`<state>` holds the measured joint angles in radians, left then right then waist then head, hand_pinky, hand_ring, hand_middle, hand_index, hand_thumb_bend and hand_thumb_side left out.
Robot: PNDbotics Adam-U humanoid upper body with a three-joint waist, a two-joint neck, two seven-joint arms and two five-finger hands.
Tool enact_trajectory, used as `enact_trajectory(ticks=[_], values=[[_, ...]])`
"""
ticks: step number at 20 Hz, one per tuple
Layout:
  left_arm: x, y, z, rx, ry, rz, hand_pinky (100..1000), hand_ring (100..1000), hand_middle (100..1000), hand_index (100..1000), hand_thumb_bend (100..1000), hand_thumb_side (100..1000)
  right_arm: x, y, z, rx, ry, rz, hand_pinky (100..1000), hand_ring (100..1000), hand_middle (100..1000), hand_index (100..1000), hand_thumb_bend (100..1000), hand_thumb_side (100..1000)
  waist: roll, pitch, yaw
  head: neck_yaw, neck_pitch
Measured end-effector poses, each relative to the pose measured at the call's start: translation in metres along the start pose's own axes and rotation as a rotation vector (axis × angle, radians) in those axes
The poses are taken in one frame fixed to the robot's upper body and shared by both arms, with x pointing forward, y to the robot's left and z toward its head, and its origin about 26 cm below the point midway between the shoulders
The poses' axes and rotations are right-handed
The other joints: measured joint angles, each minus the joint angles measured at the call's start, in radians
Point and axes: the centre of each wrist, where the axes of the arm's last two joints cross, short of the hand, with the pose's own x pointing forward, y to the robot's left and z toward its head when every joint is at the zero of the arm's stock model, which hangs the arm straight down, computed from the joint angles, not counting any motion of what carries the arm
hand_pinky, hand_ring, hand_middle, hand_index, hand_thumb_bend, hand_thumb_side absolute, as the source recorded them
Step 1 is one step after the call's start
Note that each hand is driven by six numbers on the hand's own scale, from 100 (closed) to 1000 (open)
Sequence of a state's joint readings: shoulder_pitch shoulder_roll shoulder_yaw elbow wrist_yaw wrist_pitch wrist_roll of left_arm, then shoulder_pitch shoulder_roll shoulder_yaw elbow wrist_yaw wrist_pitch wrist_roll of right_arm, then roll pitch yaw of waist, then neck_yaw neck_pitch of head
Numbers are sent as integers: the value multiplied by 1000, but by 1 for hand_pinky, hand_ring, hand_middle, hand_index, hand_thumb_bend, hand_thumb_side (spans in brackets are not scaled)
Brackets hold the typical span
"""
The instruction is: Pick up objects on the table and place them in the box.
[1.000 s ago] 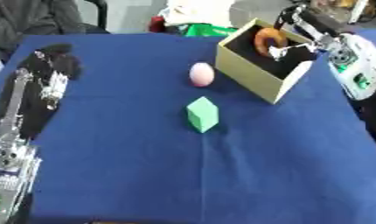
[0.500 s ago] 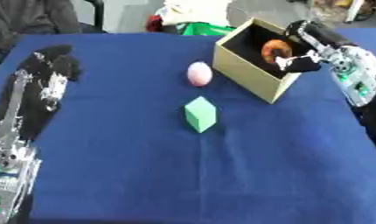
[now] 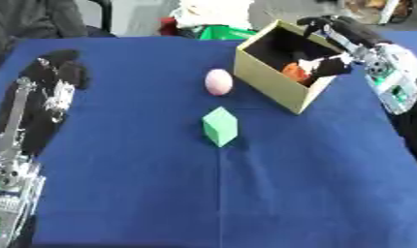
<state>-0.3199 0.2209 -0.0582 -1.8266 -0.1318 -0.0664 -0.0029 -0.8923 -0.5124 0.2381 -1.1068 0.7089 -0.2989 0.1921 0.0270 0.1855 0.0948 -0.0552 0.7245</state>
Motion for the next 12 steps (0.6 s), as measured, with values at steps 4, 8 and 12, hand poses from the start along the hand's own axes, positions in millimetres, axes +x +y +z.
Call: enact_trajectory(ticks=[4,8,12], values=[[0,0,0,0,0,0,632,615,581,779,235,688,35,-13,-5,33,-168,7,814,840,711,922,158,427,-3,0,2,0,0],[0,0,0,-2,-2,0,632,615,581,779,236,688,65,-13,-8,141,-302,19,820,848,729,932,172,443,-3,0,7,0,0],[0,0,0,-2,-4,0,632,614,581,779,236,689,81,1,-12,264,-368,34,824,855,742,936,188,463,2,0,9,0,0]])
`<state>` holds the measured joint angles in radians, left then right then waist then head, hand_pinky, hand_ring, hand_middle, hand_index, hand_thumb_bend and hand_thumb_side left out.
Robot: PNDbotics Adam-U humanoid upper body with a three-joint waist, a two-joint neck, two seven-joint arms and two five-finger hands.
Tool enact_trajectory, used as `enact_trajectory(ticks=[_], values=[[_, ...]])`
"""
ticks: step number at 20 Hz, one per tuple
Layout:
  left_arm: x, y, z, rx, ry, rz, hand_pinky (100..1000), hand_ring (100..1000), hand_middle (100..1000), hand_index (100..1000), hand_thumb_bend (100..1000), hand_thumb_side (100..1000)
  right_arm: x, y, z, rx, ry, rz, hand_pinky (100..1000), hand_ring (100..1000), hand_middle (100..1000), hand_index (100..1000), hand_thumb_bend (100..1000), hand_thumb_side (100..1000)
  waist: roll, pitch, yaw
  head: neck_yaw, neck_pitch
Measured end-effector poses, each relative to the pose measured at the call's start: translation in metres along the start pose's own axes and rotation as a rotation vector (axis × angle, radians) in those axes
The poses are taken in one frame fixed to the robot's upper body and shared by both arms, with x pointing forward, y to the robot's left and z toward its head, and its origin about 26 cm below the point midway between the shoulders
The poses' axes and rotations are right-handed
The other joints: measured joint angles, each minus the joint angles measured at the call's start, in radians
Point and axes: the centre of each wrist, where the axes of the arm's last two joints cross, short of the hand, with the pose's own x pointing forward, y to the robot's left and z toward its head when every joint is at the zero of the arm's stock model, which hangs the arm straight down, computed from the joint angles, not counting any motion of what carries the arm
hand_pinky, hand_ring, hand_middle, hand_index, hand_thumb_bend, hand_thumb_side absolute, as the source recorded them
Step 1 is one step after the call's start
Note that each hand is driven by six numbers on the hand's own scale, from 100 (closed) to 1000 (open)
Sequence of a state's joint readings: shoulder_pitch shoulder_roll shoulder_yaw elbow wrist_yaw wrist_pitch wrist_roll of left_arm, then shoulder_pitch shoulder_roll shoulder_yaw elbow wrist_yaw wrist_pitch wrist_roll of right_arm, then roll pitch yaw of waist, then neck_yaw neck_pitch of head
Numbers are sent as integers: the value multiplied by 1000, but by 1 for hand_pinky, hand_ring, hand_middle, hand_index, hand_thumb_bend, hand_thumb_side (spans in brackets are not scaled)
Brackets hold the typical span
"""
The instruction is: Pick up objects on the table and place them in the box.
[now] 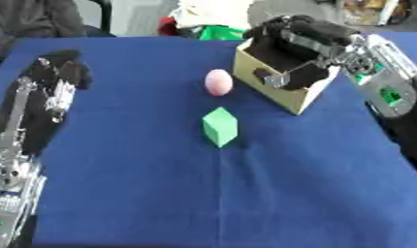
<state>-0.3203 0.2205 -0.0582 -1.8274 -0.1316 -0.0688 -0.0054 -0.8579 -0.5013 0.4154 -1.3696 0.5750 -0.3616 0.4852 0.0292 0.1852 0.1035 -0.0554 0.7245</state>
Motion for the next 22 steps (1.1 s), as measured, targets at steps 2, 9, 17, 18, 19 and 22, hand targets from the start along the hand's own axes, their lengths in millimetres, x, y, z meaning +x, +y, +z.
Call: enact_trajectory(ticks=[2,9,17,18,19,22], values=[[0,0,0,0,-2,0,632,614,581,780,235,690,4,7,-6,49,-21,2,834,871,802,948,209,468,1,0,0,0,0],[2,0,-1,-2,-10,2,633,614,581,780,236,689,3,26,-20,153,-26,42,854,899,929,986,245,465,7,1,8,-1,0],[2,0,-1,-5,-11,5,633,613,581,780,235,690,-1,41,-29,206,-33,46,855,901,926,986,255,472,8,1,12,-5,0],[2,0,-1,-5,-11,5,633,613,581,780,235,691,0,42,-31,210,-36,46,855,901,925,986,257,473,8,1,13,-5,0],[2,0,-1,-6,-11,6,633,613,581,780,235,691,0,42,-32,214,-40,46,855,901,925,986,257,473,8,1,14,-6,0],[2,-1,-1,-6,-12,11,633,612,581,780,235,691,0,45,-36,224,-44,44,855,902,922,986,260,472,8,1,17,-8,0]])
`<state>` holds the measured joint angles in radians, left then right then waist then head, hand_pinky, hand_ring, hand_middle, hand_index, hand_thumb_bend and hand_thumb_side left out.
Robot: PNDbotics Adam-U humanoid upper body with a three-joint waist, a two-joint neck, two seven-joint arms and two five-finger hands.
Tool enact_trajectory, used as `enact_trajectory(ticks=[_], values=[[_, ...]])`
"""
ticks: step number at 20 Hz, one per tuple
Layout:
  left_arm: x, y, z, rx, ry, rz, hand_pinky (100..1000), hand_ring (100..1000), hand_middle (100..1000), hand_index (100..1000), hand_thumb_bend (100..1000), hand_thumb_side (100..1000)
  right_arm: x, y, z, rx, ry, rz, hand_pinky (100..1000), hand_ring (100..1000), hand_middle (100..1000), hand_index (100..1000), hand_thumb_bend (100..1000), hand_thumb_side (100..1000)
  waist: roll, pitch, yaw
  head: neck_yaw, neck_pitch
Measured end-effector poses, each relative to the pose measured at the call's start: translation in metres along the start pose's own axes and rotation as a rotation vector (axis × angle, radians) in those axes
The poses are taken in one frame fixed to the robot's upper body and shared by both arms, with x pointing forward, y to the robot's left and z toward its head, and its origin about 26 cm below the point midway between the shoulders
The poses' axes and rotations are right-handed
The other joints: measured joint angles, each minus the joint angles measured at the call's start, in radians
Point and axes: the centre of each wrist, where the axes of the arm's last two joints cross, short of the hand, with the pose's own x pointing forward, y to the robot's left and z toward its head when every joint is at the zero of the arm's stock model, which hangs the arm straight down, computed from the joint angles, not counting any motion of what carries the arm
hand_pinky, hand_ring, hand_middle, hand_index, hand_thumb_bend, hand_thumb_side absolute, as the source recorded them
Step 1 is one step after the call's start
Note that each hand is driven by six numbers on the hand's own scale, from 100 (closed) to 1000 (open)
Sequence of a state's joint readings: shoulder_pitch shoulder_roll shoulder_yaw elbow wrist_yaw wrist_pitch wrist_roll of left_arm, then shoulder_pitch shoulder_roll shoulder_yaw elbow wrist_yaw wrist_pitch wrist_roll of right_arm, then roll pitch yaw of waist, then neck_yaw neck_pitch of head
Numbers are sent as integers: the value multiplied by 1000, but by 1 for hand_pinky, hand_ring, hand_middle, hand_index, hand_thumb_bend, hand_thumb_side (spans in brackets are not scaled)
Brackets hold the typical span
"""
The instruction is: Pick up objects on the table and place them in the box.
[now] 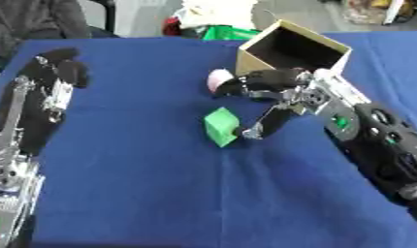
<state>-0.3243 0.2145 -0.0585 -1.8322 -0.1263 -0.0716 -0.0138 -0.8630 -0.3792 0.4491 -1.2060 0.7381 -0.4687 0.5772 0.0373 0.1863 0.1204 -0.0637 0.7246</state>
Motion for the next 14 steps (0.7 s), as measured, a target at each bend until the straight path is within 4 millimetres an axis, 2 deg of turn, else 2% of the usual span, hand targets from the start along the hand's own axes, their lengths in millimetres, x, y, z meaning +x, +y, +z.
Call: enact_trajectory(ticks=[10,13,14], values=[[0,-1,0,-1,1,5,633,611,580,780,234,692,0,7,-9,56,-19,11,857,900,885,969,261,485,-1,4,4,-2,0],[0,-1,0,-1,0,6,633,611,580,780,233,693,0,9,-10,75,-18,13,855,898,855,951,249,486,-1,5,4,-2,0],[0,-1,0,-1,0,6,633,611,580,780,233,693,0,10,-11,79,-20,13,852,891,808,922,241,483,-1,5,4,-2,0]])
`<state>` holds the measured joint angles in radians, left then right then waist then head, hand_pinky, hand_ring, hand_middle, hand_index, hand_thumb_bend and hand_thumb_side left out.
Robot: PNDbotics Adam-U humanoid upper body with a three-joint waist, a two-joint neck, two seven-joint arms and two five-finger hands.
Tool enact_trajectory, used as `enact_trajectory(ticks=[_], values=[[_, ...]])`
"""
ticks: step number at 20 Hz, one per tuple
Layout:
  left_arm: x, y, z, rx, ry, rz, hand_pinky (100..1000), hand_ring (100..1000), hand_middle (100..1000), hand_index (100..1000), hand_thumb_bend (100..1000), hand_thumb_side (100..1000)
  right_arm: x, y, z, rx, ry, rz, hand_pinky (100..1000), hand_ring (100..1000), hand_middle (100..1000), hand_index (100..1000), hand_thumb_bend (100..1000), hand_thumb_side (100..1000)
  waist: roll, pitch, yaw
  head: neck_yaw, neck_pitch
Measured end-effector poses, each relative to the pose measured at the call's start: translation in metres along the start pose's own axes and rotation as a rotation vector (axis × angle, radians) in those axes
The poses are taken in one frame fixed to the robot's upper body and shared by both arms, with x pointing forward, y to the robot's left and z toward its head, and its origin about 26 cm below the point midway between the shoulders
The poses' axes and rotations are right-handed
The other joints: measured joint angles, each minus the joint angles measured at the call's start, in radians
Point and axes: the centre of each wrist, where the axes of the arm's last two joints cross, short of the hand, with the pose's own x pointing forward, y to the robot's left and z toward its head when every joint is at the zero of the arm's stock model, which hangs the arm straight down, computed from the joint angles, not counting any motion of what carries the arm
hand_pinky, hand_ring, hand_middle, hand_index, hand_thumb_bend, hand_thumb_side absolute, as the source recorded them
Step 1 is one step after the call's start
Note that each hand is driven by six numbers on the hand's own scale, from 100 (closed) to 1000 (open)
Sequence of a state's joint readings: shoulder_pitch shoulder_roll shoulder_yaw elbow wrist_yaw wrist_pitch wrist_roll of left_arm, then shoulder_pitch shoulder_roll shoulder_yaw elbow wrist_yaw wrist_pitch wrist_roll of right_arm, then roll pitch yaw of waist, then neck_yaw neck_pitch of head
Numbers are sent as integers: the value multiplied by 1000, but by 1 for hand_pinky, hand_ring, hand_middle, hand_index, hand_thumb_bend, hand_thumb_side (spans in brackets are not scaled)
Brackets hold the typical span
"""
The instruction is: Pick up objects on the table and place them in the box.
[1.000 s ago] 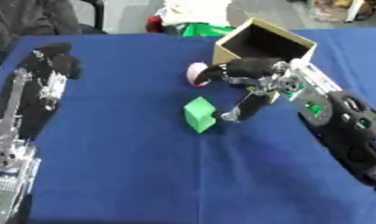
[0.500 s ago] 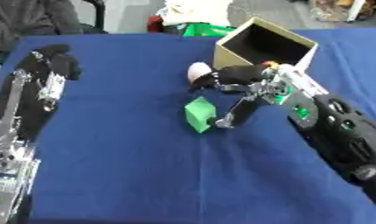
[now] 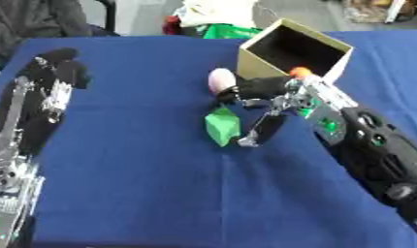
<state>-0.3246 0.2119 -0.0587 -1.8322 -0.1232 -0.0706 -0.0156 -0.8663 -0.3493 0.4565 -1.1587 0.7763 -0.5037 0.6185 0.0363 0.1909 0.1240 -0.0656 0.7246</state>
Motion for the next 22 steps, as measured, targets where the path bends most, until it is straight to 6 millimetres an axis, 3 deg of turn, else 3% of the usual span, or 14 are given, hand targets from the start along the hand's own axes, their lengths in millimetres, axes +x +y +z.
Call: enact_trajectory(ticks=[3,5,8,13,14,22], values=[[0,0,0,0,0,0,634,611,580,780,233,693,0,0,0,0,-2,1,839,868,696,816,214,455,0,0,0,0,0],[0,0,0,0,0,0,634,610,580,780,233,693,0,0,0,-12,-3,0,824,845,594,710,144,407,0,0,-1,0,0],[0,0,0,0,0,0,634,610,580,780,233,693,0,2,0,-45,-5,-13,816,836,544,671,117,394,0,0,-2,0,0],[0,0,0,0,0,0,634,610,580,780,232,692,3,-8,7,-137,-24,-33,810,831,533,660,100,400,-1,-1,-8,2,0],[0,0,0,0,0,0,634,610,580,780,232,692,3,-12,11,-161,-25,-37,811,830,532,660,100,360,-1,-1,-10,2,0],[0,0,0,0,2,0,634,609,579,779,234,691,-11,-49,57,-369,108,-56,803,819,539,669,100,299,-3,-8,-14,9,0]])
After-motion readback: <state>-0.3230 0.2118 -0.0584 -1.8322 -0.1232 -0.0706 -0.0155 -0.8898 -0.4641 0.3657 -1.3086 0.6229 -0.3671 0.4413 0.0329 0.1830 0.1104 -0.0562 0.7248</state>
